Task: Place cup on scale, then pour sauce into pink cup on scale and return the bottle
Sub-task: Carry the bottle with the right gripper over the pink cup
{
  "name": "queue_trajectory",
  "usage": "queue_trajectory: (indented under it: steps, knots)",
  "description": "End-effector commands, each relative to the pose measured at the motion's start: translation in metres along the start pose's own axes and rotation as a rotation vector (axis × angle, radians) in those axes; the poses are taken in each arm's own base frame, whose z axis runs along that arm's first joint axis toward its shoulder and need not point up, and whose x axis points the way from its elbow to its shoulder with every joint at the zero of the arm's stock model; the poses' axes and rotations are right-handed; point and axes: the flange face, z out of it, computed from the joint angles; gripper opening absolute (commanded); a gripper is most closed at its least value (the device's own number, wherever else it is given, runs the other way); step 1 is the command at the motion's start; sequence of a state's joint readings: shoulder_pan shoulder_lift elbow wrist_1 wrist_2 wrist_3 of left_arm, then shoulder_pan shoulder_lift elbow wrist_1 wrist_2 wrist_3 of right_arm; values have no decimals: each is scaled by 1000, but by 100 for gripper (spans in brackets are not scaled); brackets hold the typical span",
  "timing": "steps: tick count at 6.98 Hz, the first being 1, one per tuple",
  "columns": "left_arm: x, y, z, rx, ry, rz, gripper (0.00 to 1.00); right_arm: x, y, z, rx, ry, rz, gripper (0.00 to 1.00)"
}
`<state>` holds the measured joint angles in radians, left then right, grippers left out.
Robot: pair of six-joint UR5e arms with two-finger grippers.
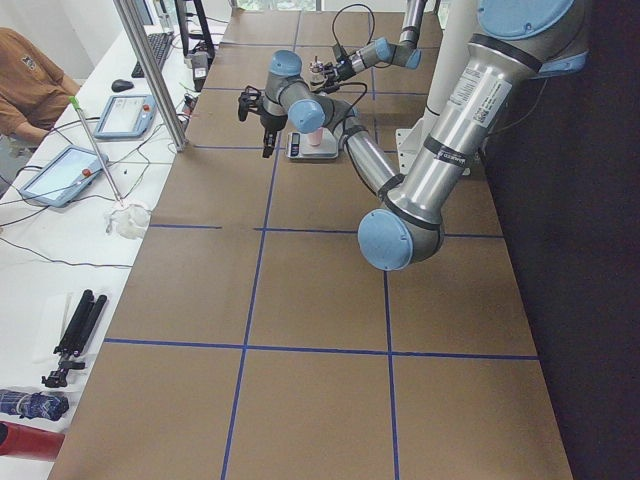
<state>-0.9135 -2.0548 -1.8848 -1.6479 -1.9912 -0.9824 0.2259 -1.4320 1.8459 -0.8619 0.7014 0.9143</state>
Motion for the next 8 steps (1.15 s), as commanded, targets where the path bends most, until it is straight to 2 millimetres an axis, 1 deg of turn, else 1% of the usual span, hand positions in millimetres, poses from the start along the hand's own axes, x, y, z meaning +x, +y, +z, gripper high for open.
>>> queue_trajectory:
  steps: [1, 2, 3, 4, 5, 6, 7, 8]
  knots:
    - [-45, 0, -19, 18, -26, 154, 53, -46, -22, 11, -23, 89, -272, 0]
    - [-81, -2, -16, -33, -32, 169, 53, -70, -36, 13, -53, 118, -345, 0]
    - [-121, -3, -13, -93, -27, 218, 54, -88, -49, 14, -67, 135, -377, 0]
    - [-158, -13, -15, -110, -41, 243, 65, -91, -51, 17, -81, 196, -495, 0]
    - [-171, -10, -13, -118, -52, 246, 100, -96, -60, 20, -87, 225, -598, 0]
    - [-180, -13, -9, -125, -62, 234, 100, -95, -62, 22, -94, 232, -637, 0]
    - [-191, -10, -3, -139, -73, 225, 100, -94, -57, 24, -112, 252, -680, 0]
    - [-195, -8, -3, -140, -75, 221, 100, -100, -60, 25, -137, 294, -776, 0]
